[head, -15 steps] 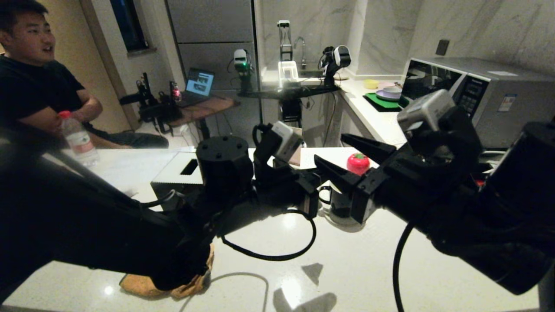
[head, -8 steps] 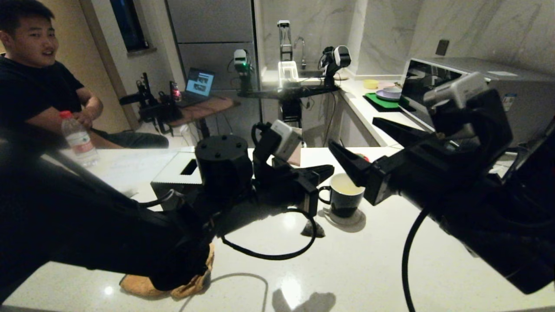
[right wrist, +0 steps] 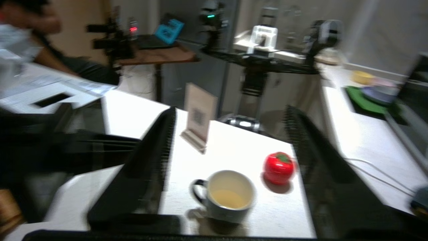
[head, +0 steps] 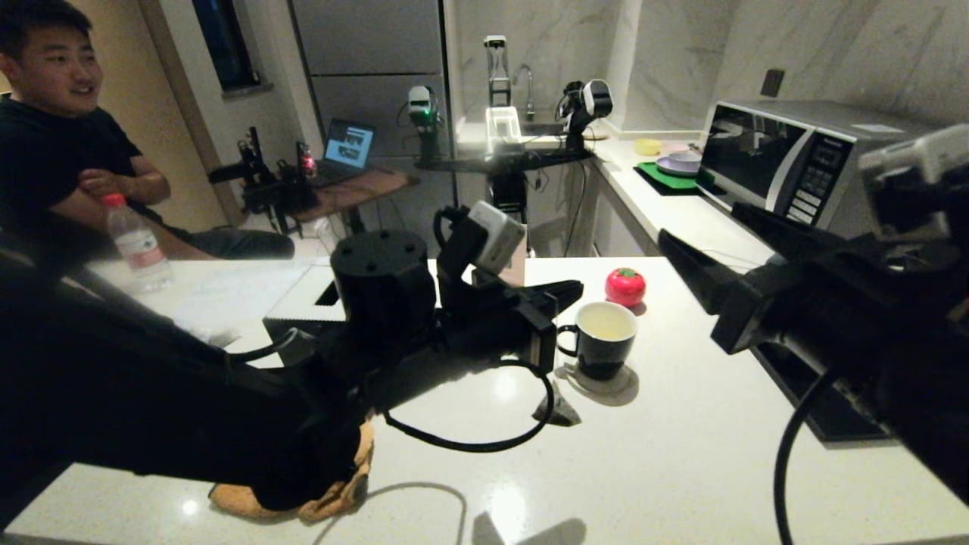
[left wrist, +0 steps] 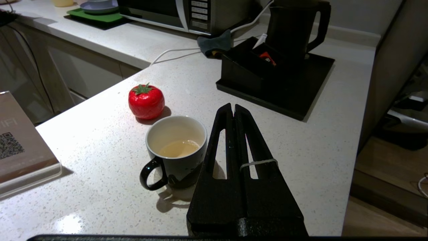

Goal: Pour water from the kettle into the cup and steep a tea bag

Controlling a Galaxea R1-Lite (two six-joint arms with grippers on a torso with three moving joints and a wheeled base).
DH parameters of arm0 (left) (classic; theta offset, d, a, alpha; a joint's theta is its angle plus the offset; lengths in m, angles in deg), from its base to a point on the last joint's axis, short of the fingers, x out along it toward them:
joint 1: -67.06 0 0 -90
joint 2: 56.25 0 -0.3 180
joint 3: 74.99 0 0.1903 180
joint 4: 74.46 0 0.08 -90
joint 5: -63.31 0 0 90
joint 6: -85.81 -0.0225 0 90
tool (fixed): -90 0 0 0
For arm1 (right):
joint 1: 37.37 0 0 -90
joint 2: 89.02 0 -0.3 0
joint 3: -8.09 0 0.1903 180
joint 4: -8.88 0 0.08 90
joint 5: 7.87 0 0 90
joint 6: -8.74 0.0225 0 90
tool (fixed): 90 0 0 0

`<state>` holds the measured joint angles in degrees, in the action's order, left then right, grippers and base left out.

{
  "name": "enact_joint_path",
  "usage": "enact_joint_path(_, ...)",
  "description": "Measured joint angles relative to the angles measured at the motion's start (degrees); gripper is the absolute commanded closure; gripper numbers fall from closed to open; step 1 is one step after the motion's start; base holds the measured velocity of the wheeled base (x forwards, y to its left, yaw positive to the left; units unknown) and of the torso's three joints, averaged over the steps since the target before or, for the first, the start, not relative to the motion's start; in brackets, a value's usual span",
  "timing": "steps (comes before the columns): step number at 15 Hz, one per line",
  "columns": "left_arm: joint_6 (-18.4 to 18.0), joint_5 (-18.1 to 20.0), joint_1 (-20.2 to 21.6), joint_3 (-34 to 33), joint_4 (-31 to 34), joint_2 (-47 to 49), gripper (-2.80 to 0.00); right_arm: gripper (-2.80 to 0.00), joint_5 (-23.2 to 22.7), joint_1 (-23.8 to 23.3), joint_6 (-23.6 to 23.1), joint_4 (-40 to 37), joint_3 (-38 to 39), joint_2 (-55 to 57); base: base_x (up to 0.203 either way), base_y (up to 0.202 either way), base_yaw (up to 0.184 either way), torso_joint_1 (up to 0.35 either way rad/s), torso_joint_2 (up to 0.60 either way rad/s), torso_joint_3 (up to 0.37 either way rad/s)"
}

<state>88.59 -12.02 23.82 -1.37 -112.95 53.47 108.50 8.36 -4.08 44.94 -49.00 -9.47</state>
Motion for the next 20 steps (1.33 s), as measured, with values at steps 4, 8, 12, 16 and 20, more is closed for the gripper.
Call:
enact_joint_path(4, 0.0, -0.1, -0.5, -0.1, 0.0, -0.6, 0.0, 0.0, 0.0, -5.1, 0.0, 2.2, 5.2, -4.9, 0.0, 0.0, 0.0, 0.0, 0.0, 0.0)
enact_joint_path(8, 0.0, -1.1, -1.8, -0.1, 0.1, -0.8, 0.0, 0.0, 0.0, -13.5, 0.1, 7.9, 11.5, -8.1, 0.0, 0.0, 0.0, 0.0, 0.0, 0.0)
enact_joint_path(12, 0.0, -1.3, -2.2, -0.1, 0.1, -0.8, 0.0, 0.0, 0.0, -21.4, 0.4, 9.8, 15.6, -10.4, 0.0, 0.0, 0.0, 0.0, 0.0, 0.0)
enact_joint_path(16, 0.0, -1.3, -2.3, 0.0, 0.0, -0.8, 0.0, 0.0, 0.0, -31.5, 0.1, 9.4, 18.7, -12.1, 0.0, 0.0, 0.0, 0.0, 0.0, 0.0)
enact_joint_path(20, 0.0, -1.3, -2.3, 0.0, 0.0, -0.8, 0.0, 0.0, 0.0, -37.8, 0.4, 9.0, 28.6, -17.3, 0.0, 0.0, 0.0, 0.0, 0.0, 0.0)
